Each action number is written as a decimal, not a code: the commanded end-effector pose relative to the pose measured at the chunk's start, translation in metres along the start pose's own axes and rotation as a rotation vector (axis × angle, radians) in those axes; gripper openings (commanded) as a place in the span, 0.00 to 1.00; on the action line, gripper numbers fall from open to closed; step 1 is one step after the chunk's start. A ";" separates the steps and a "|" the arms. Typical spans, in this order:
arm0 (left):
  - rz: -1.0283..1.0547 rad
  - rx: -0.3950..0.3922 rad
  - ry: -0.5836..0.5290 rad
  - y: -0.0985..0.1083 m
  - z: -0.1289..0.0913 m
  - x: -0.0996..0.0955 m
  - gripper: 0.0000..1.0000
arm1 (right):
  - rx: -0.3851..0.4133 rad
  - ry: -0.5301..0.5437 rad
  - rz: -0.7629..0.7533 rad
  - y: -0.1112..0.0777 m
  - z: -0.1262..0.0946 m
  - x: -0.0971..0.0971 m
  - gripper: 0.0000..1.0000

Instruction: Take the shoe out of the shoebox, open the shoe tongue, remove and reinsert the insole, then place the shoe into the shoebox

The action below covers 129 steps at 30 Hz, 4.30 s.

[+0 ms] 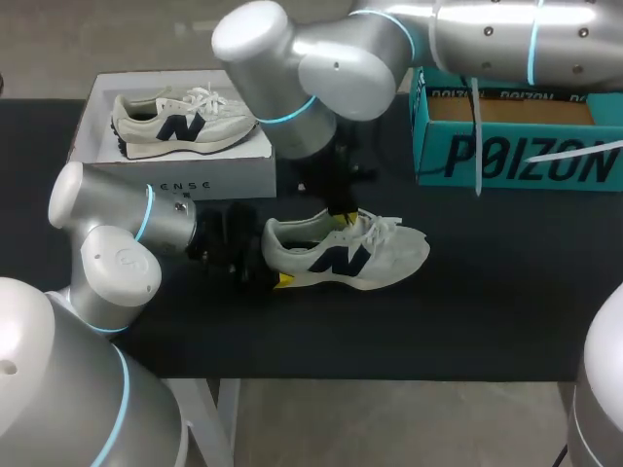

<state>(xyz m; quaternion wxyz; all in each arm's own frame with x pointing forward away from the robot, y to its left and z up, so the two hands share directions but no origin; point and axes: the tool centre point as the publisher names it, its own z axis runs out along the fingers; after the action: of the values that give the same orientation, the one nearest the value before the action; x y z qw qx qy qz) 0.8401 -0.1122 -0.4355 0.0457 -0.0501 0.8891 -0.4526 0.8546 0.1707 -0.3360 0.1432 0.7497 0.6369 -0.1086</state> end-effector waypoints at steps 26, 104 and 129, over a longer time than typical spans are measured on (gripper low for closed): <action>0.000 0.001 -0.001 0.003 0.003 0.002 0.00 | 0.080 0.004 0.140 0.014 0.051 -0.074 0.62; 0.000 0.001 -0.001 0.003 0.003 0.002 0.00 | -0.424 0.356 -1.833 0.013 -0.057 -0.003 0.00; 0.000 0.001 -0.001 0.003 0.003 0.002 0.00 | -0.421 0.333 -1.754 0.010 0.007 0.037 0.00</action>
<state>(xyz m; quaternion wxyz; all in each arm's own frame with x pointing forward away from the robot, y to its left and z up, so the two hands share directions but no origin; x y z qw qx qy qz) 0.8399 -0.1119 -0.4355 0.0456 -0.0502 0.8892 -0.4524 0.8686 0.1945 -0.3455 0.0512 -0.0354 0.9964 0.0577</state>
